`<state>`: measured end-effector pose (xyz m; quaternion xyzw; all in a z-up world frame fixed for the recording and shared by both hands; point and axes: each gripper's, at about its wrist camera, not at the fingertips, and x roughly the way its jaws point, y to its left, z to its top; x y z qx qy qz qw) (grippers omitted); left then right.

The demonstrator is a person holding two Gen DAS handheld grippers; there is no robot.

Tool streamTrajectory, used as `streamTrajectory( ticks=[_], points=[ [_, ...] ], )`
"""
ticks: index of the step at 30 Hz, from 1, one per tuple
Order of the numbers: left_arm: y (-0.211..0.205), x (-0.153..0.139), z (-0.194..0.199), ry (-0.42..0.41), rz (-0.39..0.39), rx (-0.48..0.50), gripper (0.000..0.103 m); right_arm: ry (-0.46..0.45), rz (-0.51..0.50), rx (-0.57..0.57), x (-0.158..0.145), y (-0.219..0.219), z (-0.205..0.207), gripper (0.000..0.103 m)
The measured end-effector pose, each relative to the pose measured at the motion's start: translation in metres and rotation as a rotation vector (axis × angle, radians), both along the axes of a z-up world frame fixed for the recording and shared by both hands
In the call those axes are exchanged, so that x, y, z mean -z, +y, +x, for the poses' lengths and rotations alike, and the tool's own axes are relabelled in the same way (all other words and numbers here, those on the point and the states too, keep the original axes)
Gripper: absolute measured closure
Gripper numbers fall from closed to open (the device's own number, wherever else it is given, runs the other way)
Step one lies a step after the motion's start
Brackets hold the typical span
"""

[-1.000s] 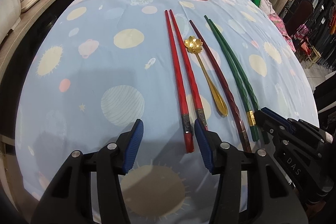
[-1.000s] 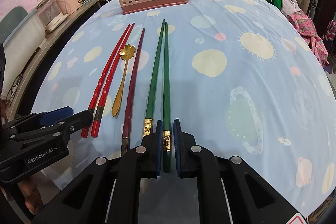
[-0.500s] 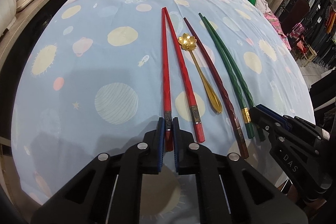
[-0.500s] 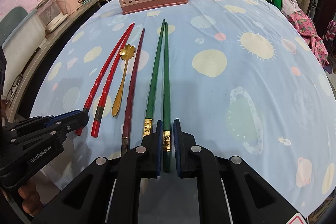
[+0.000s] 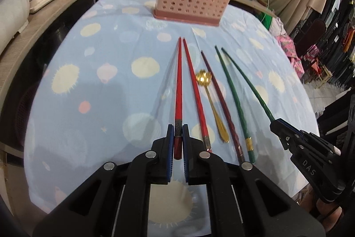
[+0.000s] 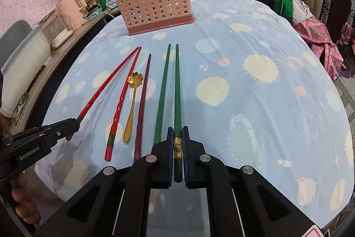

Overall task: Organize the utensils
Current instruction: 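Lift and carry both held chopsticks toward the pink basket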

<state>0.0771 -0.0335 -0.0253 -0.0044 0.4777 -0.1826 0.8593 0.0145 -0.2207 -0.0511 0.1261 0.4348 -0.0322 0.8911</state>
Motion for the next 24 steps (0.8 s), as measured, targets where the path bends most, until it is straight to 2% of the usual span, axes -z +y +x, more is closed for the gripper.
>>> streamTrajectory(
  ticks=[13,24],
  points=[
    [0.006,-0.080,0.026,-0.183,-0.066,-0.041,0.096,-0.171,0.031,0.024,-0.067,-0.019,0.015,0.096],
    [0.004,-0.133,0.055,-0.320,-0.100,-0.069,0.096,-0.304,0.023,0.057,-0.117,-0.039,0.035,0.096]
  ],
)
